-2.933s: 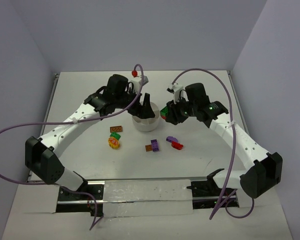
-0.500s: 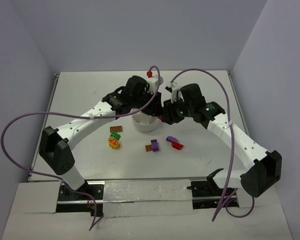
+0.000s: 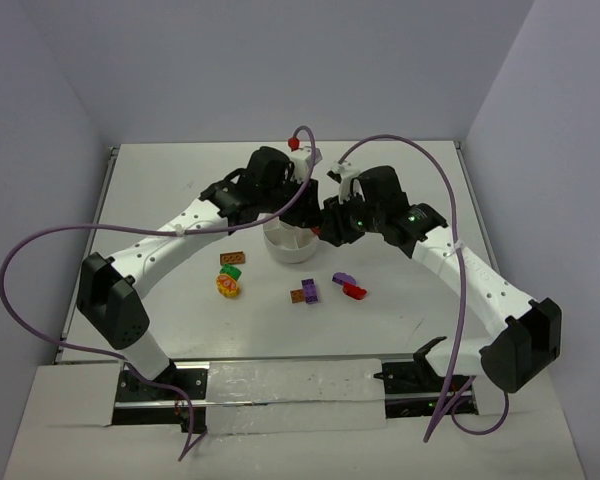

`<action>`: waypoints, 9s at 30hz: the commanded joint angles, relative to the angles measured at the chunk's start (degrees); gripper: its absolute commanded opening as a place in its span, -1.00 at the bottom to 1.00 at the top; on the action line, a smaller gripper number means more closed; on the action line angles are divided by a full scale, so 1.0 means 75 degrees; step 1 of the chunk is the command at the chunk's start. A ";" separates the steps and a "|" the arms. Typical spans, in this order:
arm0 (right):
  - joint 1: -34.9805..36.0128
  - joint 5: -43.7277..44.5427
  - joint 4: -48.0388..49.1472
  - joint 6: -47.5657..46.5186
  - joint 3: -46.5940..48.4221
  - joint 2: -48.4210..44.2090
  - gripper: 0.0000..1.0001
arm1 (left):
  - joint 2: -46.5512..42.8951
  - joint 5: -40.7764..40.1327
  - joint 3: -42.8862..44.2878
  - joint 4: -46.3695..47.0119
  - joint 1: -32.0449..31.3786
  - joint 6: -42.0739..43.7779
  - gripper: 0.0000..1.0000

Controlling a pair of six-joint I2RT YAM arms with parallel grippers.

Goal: Sort the legos into containers by color

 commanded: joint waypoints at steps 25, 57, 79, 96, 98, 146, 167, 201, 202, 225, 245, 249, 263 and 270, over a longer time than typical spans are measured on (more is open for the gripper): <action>-0.0142 0.0948 -0.0749 -0.0319 -0.0167 -0.0289 -1.00 | -0.0890 -0.2019 0.0358 -0.1320 0.0686 0.3400 -1.00; -0.2136 -0.0213 -0.0802 -0.0272 -0.0085 -0.0712 -1.00 | 0.2135 -0.2444 0.3692 -0.5767 -0.0122 1.2064 -0.74; -0.2781 -0.0389 -0.0679 -0.0101 -0.0249 -0.0900 -1.00 | 0.3205 -0.3067 0.4364 -0.5801 -0.0420 1.2689 -0.57; -0.2839 -0.0522 -0.0679 -0.0108 -0.0273 -0.0873 -1.00 | 0.3307 -0.3311 0.4525 -0.5471 -0.0509 1.2716 0.69; -0.2828 -0.0530 -0.0677 -0.0108 -0.0273 -0.0850 -1.00 | 0.3249 -0.3323 0.4632 -0.5364 -0.0518 1.2686 0.71; -0.2839 -0.0284 -0.0902 -0.0319 -0.0062 -0.0303 -1.00 | -0.0069 0.2607 -0.3075 -0.3272 0.4941 1.5752 0.25; -0.2837 -0.0401 -0.0902 -0.0319 0.0015 0.0014 -1.00 | -0.0175 0.2624 -0.3862 -0.2712 0.3865 1.5760 0.26; -0.2832 -0.0471 -0.0855 -0.0330 -0.0112 0.0054 -1.00 | 0.0657 0.0772 -0.3459 -0.2907 0.2739 1.5510 0.07; -0.2839 -0.0471 -0.0855 -0.0326 -0.0097 0.0061 -1.00 | 0.0657 0.0645 -0.3534 -0.2841 0.2679 1.5427 0.07; -0.2839 -0.0395 -0.0858 -0.0322 -0.0071 -0.0088 -1.00 | 0.0058 0.1479 -0.1158 -0.3801 0.1906 1.2508 -1.00; -0.2839 -0.0471 -0.0866 -0.0330 -0.0026 0.0073 -1.00 | -0.0514 0.2992 -0.1660 0.4042 0.2338 0.2162 -1.00; -0.2839 -0.0483 -0.0874 -0.0331 0.0047 0.0170 -1.00 | -0.0269 0.2565 -0.1947 0.4801 0.2124 0.2211 -1.00; -0.2828 -0.0482 -0.1031 -0.0330 0.0360 0.0483 -1.00 | 0.0259 0.2067 -0.2811 0.5732 0.1975 0.2641 -0.90; -0.2828 -0.0450 -0.1073 -0.0331 0.0393 0.0528 -1.00 | 0.0409 0.1995 -0.3082 0.6015 0.1896 0.2641 -0.77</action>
